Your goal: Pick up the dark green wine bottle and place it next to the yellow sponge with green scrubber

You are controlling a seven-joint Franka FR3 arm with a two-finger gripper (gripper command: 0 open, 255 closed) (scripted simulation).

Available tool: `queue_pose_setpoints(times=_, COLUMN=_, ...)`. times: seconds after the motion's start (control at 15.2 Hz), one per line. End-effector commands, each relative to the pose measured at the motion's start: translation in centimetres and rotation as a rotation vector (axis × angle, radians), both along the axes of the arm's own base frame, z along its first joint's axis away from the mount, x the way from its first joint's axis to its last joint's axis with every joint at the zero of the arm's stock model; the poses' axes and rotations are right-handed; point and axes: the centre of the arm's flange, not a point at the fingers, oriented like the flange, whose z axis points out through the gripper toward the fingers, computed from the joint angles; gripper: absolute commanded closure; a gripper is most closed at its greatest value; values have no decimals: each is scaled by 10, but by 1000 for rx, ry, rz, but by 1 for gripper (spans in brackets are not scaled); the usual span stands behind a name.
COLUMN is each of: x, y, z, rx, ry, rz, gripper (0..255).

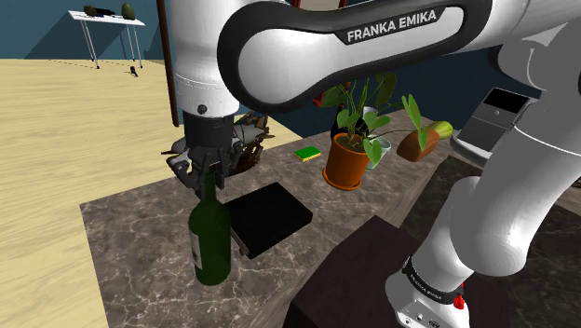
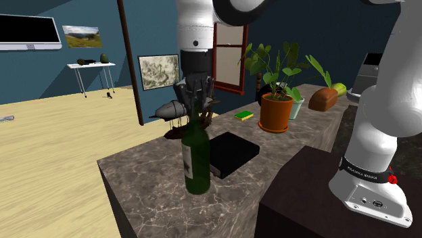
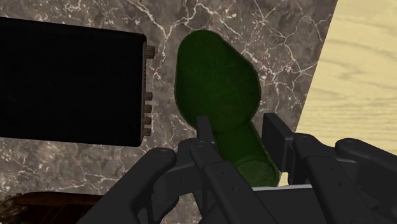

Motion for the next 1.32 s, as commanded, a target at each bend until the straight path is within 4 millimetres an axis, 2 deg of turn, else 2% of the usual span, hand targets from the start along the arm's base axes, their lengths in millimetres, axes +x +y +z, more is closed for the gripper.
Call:
queue_pose_setpoints(times=0.0, x=0, y=0, z=11, rx=0, ry=0, rz=0, gripper=255)
queue_pose_setpoints(times=0.73, x=0, y=0, z=67, rx=0, ry=0, rz=0, gripper=255)
queue_pose_setpoints(times=1.25, x=24, y=-103, z=67, rx=0, ry=0, rz=0, gripper=255)
